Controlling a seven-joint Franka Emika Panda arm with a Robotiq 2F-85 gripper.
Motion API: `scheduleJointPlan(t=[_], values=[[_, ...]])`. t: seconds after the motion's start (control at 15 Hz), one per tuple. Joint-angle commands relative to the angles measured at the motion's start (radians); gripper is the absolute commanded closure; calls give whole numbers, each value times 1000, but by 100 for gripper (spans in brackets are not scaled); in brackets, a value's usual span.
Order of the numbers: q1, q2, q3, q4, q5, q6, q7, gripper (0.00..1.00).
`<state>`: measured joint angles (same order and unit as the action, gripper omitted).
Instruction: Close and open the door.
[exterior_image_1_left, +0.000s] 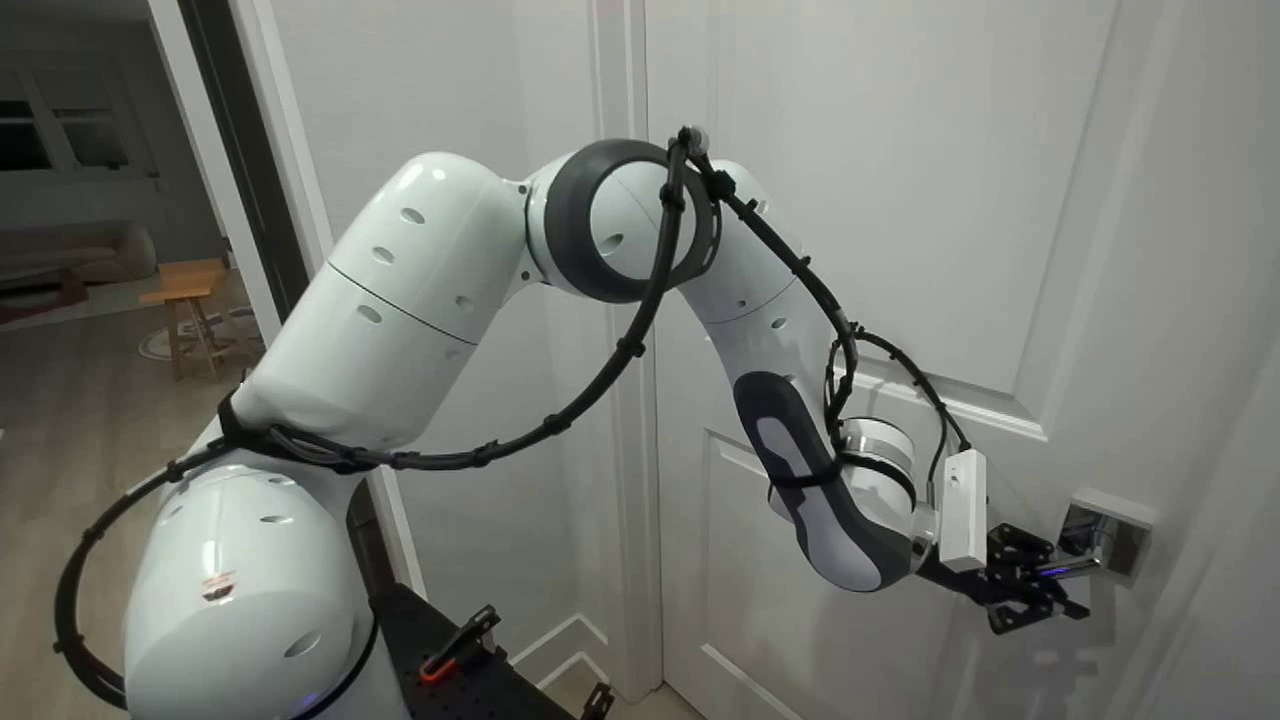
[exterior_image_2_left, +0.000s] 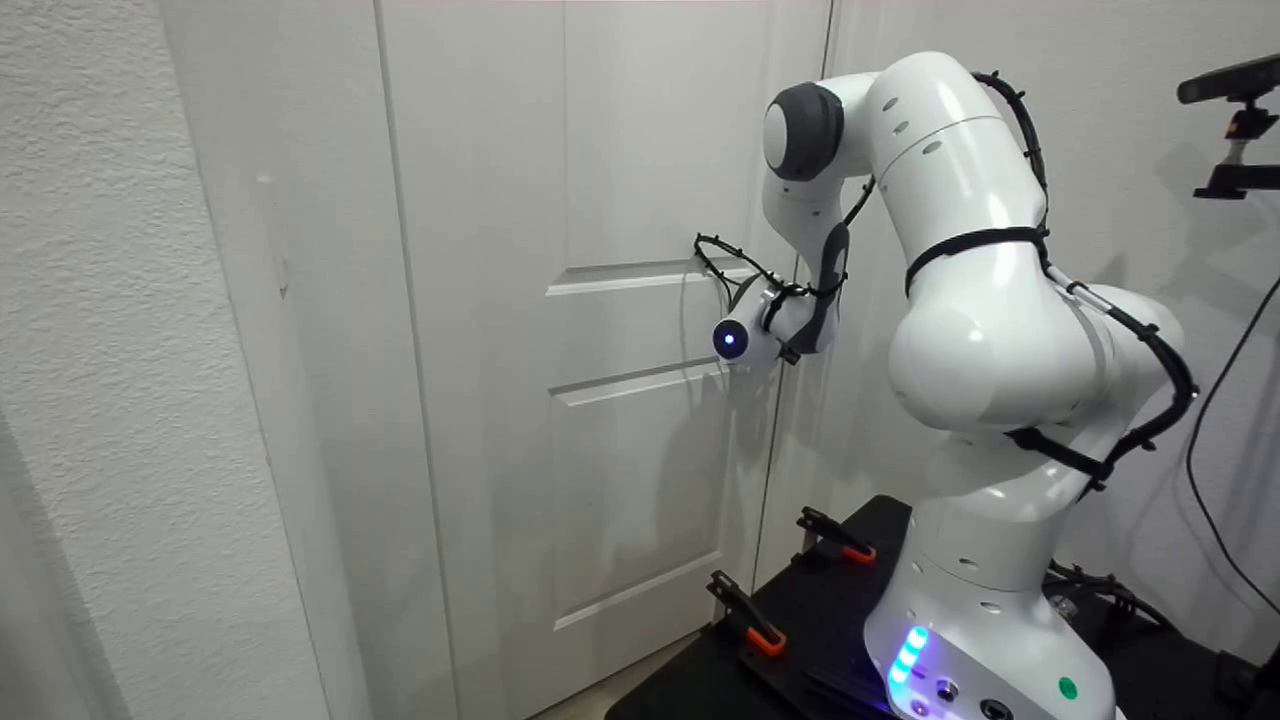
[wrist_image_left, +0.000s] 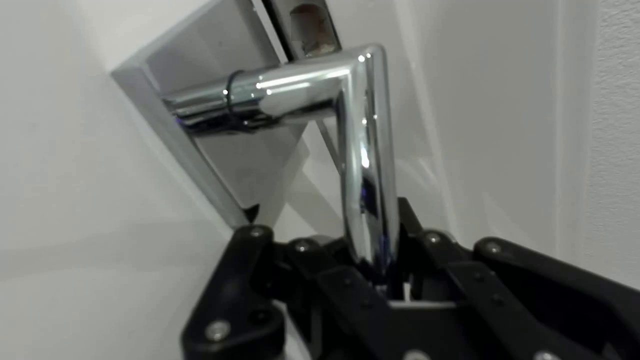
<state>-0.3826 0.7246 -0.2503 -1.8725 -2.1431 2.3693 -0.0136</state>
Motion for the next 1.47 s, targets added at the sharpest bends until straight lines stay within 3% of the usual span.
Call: scheduleJointPlan(t=[0.0, 0.87, 0.93, 1.0, 1.4], values=[[-43, 82, 7, 88, 46, 1, -19, 100], [-42, 156, 27, 251, 175, 36, -58, 100], [-42, 161, 28, 262, 185, 38, -62, 74], [-42, 166, 29, 275, 196, 43, -67, 73], [-39, 197, 31, 333, 237, 52, -80, 28]])
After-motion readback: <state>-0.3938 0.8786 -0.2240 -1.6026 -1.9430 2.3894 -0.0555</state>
